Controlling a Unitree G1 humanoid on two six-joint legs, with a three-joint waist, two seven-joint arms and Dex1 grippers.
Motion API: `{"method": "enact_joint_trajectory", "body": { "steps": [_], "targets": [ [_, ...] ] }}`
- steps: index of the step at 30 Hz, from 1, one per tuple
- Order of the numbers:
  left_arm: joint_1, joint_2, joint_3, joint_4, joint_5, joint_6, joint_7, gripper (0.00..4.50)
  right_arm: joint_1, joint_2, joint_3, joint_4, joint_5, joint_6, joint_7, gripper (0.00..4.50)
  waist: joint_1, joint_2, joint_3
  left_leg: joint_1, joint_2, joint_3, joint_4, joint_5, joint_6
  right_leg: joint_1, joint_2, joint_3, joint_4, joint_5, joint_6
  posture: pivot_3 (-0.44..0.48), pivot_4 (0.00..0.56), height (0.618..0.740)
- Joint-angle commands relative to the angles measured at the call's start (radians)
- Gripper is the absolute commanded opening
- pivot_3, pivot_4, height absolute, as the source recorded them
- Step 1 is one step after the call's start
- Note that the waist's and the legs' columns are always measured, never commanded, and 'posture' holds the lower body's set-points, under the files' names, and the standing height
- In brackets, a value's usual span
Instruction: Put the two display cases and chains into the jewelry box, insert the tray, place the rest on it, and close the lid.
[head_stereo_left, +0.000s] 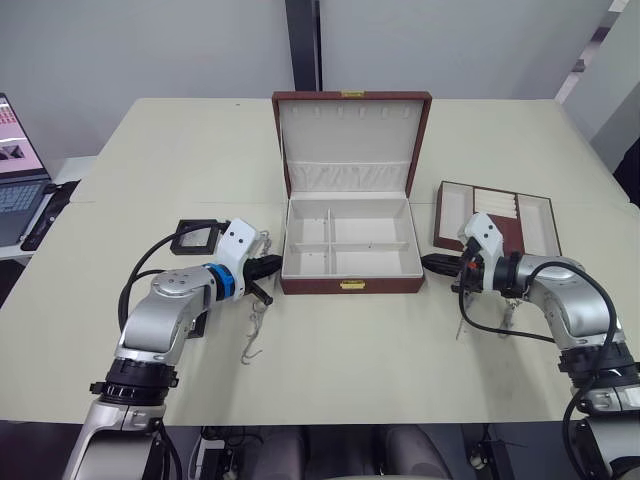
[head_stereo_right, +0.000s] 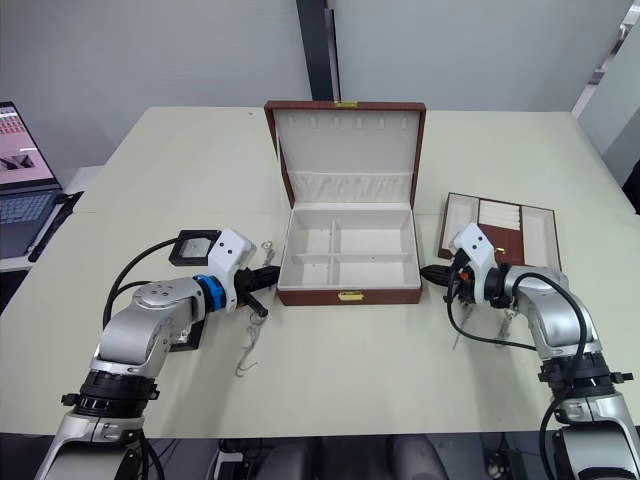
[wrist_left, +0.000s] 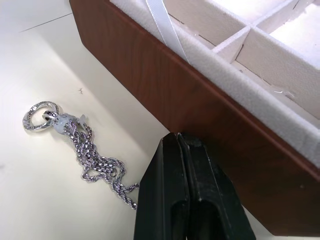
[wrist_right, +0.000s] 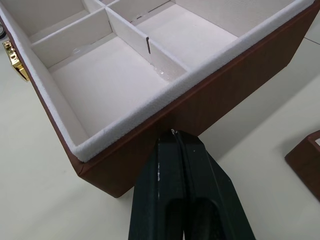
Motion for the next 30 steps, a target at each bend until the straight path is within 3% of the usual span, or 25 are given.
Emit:
{"method": "enact_joint_trajectory", "body": {
  "steps": [1,12,18,20,23,30],
  "targets": [
    [-0.008,0.018,0.028,-0.011,-0.012,-0.03,-0.021,0.0,-0.009,-0.013,-0.022,-0.012,0.024,-0.027,0.004,0.03,0.0,0.0,0.0,0.0,0.0,0.0,0.0,0.0,0.0,0.0,0.0,0.0,0.0,0.0,0.0,0.0,0.15,0.74],
    [-0.021,0.055,0.072,0.014,-0.022,-0.043,-0.049,0.0,-0.006,-0.054,-0.087,0.013,0.06,-0.032,-0.008,0.03,0.002,0.0,0.0,0.0,0.0,0.0,0.0,-0.001,0.002,0.0,0.0,0.0,0.0,0.0,0.0,0.0,0.15,0.74],
    [0.052,0.175,0.213,-0.006,-0.085,-0.025,-0.108,0.0,0.075,-0.19,-0.2,0.034,0.107,-0.062,0.075,0.03,0.002,0.0,0.0,0.0,0.0,0.0,-0.001,-0.001,0.002,0.0,0.0,0.0,-0.001,0.0,0.0,0.0,0.15,0.74],
    [0.093,0.226,0.263,-0.011,-0.108,-0.024,-0.142,0.36,0.108,-0.234,-0.235,0.053,0.123,-0.08,0.108,0.0,0.001,0.0,0.0,0.0,0.0,0.0,-0.001,-0.002,0.003,0.0,0.0,0.0,-0.001,0.0,0.0,0.0,0.15,0.74],
    [0.198,0.323,0.371,0.001,-0.127,-0.035,-0.205,1.16,0.168,-0.317,-0.29,0.131,0.123,-0.113,0.168,0.56,-0.001,0.0,0.0,0.001,0.001,0.0,-0.001,-0.002,0.004,0.0,0.0,0.0,0.0,0.0,0.0,0.0,0.15,0.74],
    [0.433,0.456,0.588,0.089,-0.117,-0.111,-0.299,3.31,0.267,-0.432,-0.35,0.29,0.117,-0.203,0.273,2.37,0.0,0.0,0.0,0.002,0.001,0.0,-0.002,-0.002,0.004,0.001,0.0,0.0,-0.001,0.0,0.0,0.0,0.15,0.74]
  ]
}}
